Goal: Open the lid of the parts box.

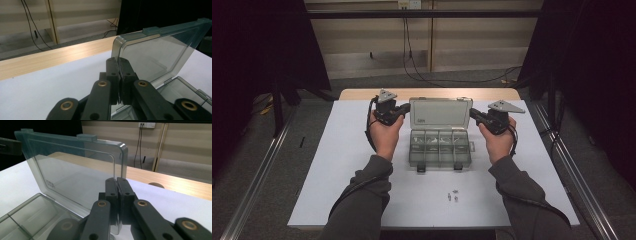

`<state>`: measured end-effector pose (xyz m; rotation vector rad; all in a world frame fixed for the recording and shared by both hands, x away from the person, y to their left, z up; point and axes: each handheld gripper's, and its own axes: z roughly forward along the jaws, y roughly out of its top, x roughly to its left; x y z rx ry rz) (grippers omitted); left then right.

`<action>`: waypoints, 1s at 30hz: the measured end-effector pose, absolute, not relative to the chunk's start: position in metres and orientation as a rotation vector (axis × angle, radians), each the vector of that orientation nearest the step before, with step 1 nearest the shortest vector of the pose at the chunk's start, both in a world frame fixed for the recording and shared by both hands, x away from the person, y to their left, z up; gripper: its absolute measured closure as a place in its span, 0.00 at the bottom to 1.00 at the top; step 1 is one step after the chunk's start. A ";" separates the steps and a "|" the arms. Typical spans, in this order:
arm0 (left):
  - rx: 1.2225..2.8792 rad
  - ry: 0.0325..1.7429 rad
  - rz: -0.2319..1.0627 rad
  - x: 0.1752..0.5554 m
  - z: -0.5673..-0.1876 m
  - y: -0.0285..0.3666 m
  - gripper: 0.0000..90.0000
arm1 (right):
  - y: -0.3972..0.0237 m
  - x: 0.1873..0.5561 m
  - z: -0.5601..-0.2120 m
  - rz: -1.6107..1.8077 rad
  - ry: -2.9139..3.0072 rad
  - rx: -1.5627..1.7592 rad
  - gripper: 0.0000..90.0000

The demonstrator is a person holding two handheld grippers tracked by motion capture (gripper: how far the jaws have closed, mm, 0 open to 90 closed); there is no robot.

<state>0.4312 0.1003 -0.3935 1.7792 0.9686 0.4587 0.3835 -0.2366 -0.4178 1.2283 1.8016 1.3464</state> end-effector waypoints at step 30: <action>1.793 1.018 0.460 0.455 -0.403 0.093 0.97 | -0.238 0.349 -0.439 1.394 1.889 1.209 1.00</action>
